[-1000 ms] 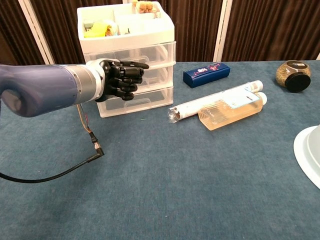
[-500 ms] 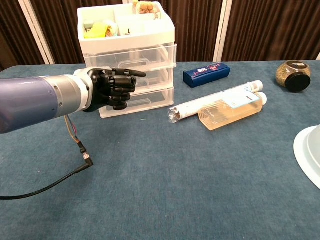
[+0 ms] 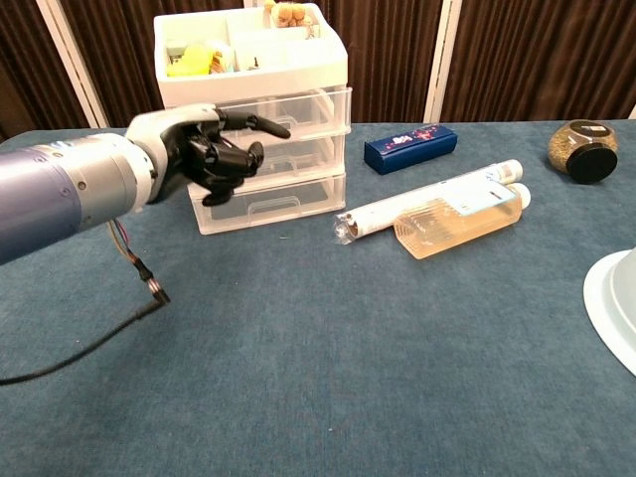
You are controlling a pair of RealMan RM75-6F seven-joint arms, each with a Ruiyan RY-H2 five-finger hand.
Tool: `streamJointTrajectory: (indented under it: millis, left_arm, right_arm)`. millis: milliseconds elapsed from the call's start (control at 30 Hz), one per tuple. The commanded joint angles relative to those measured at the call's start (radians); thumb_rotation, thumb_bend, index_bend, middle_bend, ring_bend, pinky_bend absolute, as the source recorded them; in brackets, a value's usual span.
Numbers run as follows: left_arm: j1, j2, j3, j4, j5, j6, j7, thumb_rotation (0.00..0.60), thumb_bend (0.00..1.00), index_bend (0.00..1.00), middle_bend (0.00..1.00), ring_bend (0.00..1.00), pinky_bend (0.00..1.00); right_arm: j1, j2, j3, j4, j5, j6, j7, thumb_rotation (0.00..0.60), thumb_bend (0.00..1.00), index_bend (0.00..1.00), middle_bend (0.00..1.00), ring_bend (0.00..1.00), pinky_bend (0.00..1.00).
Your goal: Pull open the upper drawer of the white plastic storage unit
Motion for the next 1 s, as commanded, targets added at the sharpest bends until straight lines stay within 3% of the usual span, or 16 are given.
streamJointTrajectory:
  millis: [33,400,633,1000]
  left_arm:
    - [-0.022,0.03,0.015,-0.03,0.032,0.063,0.101,0.6,0.72,0.22,1.0,0.93,0.87]
    - [-0.053,0.085,0.023,-0.078,0.049,0.159,0.304,0.6,0.72,0.2,1.0,0.94,0.88]
    - [-0.076,0.114,0.015,-0.106,-0.045,0.195,0.427,0.6,0.73,0.2,1.0,0.94,0.89]
    - [-0.084,0.132,-0.006,-0.103,-0.138,0.211,0.466,0.6,0.73,0.2,1.0,0.94,0.89]
  right_arm:
    - [0.0,0.0,0.0,0.0,-0.001,0.0,-0.001,0.6,0.15,0.0,0.0,0.0,0.0]
    - [0.0,-0.001,-0.002,-0.001,0.001,-0.003,-0.006,0.6,0.15,0.0,0.0,0.0,0.0]
    - [0.0,-0.001,-0.002,-0.002,0.003,-0.004,-0.009,0.6,0.15,0.0,0.0,0.0,0.0]
    - [0.0,-0.001,-0.003,-0.004,0.005,-0.008,-0.01,0.6,0.15,0.0,0.0,0.0,0.0]
